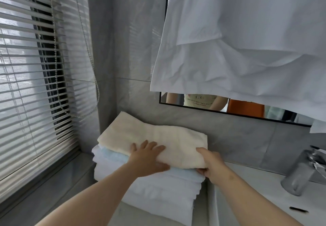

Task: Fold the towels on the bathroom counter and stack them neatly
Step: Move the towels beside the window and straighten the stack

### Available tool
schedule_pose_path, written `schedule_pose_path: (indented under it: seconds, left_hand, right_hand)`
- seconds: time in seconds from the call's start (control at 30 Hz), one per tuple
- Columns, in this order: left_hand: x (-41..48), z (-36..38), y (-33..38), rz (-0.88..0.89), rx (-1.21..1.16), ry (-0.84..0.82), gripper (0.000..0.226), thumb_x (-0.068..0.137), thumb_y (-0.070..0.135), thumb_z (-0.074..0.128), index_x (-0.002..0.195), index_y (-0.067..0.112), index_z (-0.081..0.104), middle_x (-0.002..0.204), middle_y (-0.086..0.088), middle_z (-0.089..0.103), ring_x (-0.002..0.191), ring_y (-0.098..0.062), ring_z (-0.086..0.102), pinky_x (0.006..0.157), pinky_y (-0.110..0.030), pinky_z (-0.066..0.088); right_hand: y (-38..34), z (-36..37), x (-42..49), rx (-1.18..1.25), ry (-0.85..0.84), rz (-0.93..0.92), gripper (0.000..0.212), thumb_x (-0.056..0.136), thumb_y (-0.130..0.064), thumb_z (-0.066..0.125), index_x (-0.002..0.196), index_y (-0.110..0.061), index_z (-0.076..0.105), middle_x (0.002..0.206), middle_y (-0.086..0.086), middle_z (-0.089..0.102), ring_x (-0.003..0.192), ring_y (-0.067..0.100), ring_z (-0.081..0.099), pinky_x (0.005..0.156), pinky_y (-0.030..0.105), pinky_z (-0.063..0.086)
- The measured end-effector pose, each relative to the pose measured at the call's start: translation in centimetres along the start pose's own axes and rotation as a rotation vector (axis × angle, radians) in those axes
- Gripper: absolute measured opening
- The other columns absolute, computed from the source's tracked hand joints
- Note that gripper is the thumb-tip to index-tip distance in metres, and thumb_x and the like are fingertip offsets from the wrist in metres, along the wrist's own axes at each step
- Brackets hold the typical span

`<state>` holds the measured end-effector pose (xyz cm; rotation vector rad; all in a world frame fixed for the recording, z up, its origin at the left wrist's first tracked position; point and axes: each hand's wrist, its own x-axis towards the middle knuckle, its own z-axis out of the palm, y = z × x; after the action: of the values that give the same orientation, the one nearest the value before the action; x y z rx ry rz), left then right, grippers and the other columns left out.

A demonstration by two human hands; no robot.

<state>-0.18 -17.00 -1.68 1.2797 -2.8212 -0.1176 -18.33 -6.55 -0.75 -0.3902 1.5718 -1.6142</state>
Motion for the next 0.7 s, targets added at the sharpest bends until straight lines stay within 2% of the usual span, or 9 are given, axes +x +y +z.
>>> schedule_pose_path:
  seconds: [0.17,0.27,0.37,0.43,0.5,0.57,0.63,0.7]
  left_hand:
    - [-0.2,0.7,-0.6,-0.002,-0.058,0.022,0.066,0.084,0.067,0.042,0.143,0.045,0.021,0.153,0.014,0.017,0.144,-0.016,0.006,0.115,-0.050,0.003]
    - [0.1,0.5,-0.9,0.004,-0.089,0.019,0.065,0.084,0.067,0.043,0.142,0.046,0.024,0.152,0.015,0.020,0.144,-0.016,0.009,0.115,-0.049,0.005]
    - [0.5,0.4,-1.2,0.014,-0.108,0.012,0.066,0.083,0.067,0.045,0.141,0.045,0.026,0.151,0.015,0.023,0.143,-0.014,0.014,0.115,-0.049,0.009]
    - [0.6,0.6,-1.4,0.015,-0.110,0.026,0.066,0.082,0.068,0.046,0.141,0.045,0.028,0.150,0.015,0.025,0.142,-0.012,0.016,0.114,-0.048,0.011]
    - [0.6,0.8,-1.4,0.010,-0.105,0.033,0.065,0.081,0.068,0.046,0.140,0.045,0.029,0.149,0.016,0.025,0.141,-0.012,0.017,0.114,-0.047,0.012]
    - [0.6,0.9,-1.4,0.011,-0.101,0.028,0.065,0.081,0.068,0.046,0.140,0.045,0.029,0.149,0.015,0.025,0.141,-0.012,0.017,0.114,-0.047,0.011]
    - [0.6,0.8,-1.3,0.019,-0.091,0.019,0.064,0.082,0.068,0.045,0.140,0.045,0.030,0.149,0.015,0.026,0.141,-0.012,0.018,0.114,-0.047,0.012]
    - [0.7,0.7,-1.3,0.025,-0.082,0.023,0.063,0.083,0.067,0.045,0.140,0.045,0.030,0.148,0.014,0.027,0.139,-0.012,0.020,0.114,-0.047,0.014]
  right_hand:
    - [-1.3,0.4,1.6,-0.049,-0.002,0.062,0.049,0.085,-0.030,0.066,0.125,-0.005,0.053,0.117,0.017,0.060,0.103,0.033,0.059,0.087,0.046,0.051]
    - [-2.7,1.4,2.7,-0.093,0.001,-0.086,0.054,0.085,-0.013,0.065,0.134,-0.003,0.044,0.117,0.014,0.057,0.100,0.031,0.057,0.071,0.037,0.051]
    - [-4.8,2.3,2.7,-0.203,0.039,-0.387,0.056,0.085,0.003,0.057,0.135,-0.016,0.041,0.111,0.002,0.051,0.098,0.021,0.052,0.074,0.031,0.043]
    - [-4.8,2.5,2.8,-0.239,0.023,-0.458,0.055,0.085,0.005,0.054,0.131,-0.022,0.043,0.108,-0.001,0.052,0.092,0.016,0.053,0.067,0.028,0.043]
    - [-3.3,1.8,3.3,-0.265,0.066,-0.342,0.045,0.085,0.006,0.051,0.127,-0.010,0.044,0.099,0.004,0.053,0.081,0.015,0.052,0.059,0.026,0.041]
    - [-1.1,0.5,3.7,-0.243,0.109,-0.098,0.037,0.085,0.001,0.055,0.121,0.005,0.048,0.097,0.015,0.057,0.075,0.023,0.054,0.056,0.028,0.042]
    - [0.3,-0.5,3.8,-0.198,0.108,0.018,0.036,0.085,-0.009,0.062,0.116,0.005,0.052,0.104,0.020,0.060,0.080,0.029,0.058,0.057,0.030,0.046]
    - [0.5,-1.0,3.6,-0.156,0.095,0.018,0.037,0.084,-0.014,0.066,0.115,0.003,0.053,0.107,0.020,0.061,0.087,0.031,0.060,0.061,0.033,0.050]
